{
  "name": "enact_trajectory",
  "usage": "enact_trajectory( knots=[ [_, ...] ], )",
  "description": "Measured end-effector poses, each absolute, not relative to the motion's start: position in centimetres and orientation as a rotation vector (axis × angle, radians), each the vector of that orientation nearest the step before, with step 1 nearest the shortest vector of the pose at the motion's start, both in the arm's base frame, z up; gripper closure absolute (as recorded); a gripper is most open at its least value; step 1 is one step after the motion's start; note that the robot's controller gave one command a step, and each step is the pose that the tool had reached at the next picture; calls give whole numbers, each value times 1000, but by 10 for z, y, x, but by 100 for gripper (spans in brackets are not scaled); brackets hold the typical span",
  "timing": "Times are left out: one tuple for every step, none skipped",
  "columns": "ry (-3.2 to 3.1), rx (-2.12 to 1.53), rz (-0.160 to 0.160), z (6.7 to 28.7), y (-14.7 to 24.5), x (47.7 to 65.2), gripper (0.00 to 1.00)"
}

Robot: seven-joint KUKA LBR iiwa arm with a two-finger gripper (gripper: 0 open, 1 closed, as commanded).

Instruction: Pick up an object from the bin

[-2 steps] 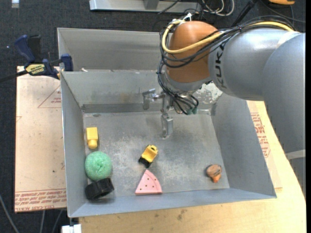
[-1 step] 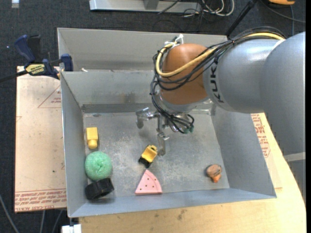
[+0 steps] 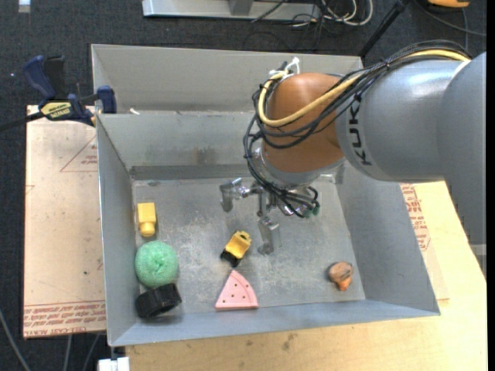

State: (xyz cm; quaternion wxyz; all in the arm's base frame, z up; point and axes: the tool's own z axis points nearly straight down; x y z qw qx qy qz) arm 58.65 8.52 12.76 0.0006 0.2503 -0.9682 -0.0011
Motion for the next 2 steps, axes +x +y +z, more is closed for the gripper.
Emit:
enact_trajectory(
  knots=[
    [-3091,575,-2,136,87,570,0],
    [-3006,921,-1,118,95,564,0]
  ],
)
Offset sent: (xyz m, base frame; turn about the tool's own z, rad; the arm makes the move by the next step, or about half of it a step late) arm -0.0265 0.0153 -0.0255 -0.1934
